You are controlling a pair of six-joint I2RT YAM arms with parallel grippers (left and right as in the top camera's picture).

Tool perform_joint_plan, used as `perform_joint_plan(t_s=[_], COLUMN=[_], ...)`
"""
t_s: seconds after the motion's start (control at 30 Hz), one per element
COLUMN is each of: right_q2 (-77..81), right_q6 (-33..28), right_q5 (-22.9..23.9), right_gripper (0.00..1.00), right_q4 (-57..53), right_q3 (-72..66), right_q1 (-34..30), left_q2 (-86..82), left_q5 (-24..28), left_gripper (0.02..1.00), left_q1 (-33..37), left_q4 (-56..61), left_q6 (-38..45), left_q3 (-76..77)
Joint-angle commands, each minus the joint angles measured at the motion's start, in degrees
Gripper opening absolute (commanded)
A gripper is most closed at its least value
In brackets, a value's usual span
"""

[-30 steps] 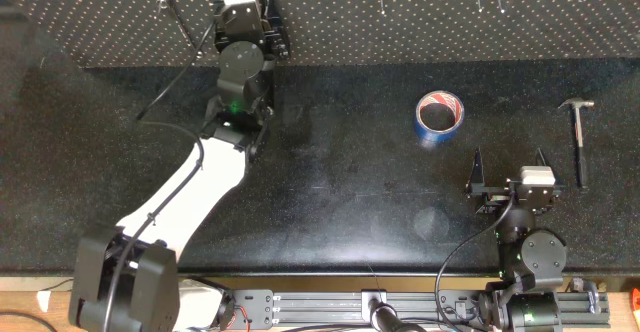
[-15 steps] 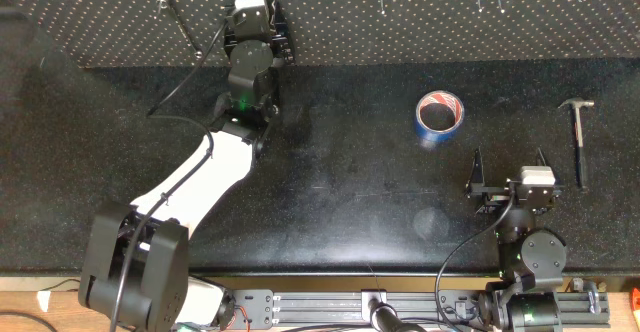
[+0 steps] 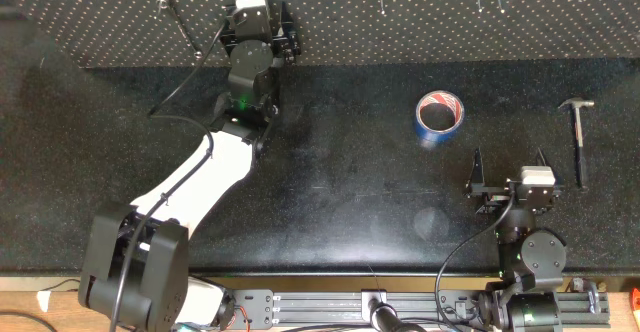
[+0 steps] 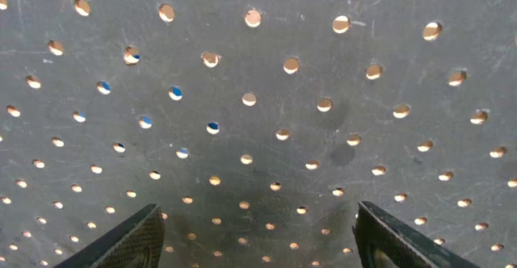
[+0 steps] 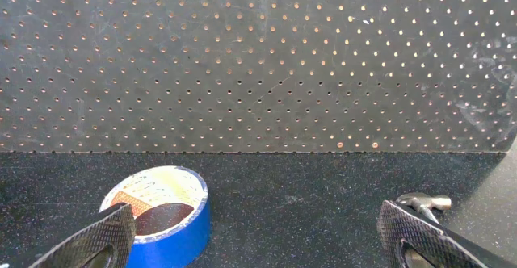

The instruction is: Place Tools Onto Pegboard

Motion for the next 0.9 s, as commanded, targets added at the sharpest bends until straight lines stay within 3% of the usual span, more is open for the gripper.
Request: perform_joint_plan(t_s=[0.03,0.13,0.2,0.37,0.57,0.7,0.8,0.9], right_q2=[-0.22,-0.22,-0.22,-0.22,-0.22,-0.22,-0.22,-0.22], right_q6=[-0.92,-0.94,-0.94,-0.94,-0.94,-0.94,-0.94,-0.92], right_q5=[0.70,0.70,0.70,0.70,0.70,0.70,0.70,0.70], right_gripper=[0.978,0.976,0.978,0.976,0.976,0.976,0.976,0.976], right_q4=[-0.35,-0.37,-0.35,-0.37,-0.35,-0.37,-0.37,-0.37], right_q3=[-0.15,-0.15,-0.15,-0.15,-0.15,-0.15,-0.15,-0.15], right_q1=[0.44,0.44,0.44,0.44,0.44,0.44,0.44,0.44], left_q2=[-2.54,-15.13,-25.55,-51.91,-74.23,-83.32,-92.61,-93.64], left_q5=[0.11,0.90,6.14,18.05,18.23,18.16,17.92,17.57], left_gripper=[1.000,0.996,0.996,0.996,0.996,0.996,0.996,0.996], left_q1=[0.37,1.99,5.95,16.39,18.03,17.66,15.67,15.32], left_q4=[-3.72,-19.21,-24.52,-12.79,-12.83,-20.94,-35.26,-34.99], left_q6=[-0.09,-0.11,-0.11,-1.64,-4.33,-5.11,-4.92,-4.00], left_q3=[1.14,0.57,-5.31,-35.95,-51.93,-52.65,-52.65,-52.65])
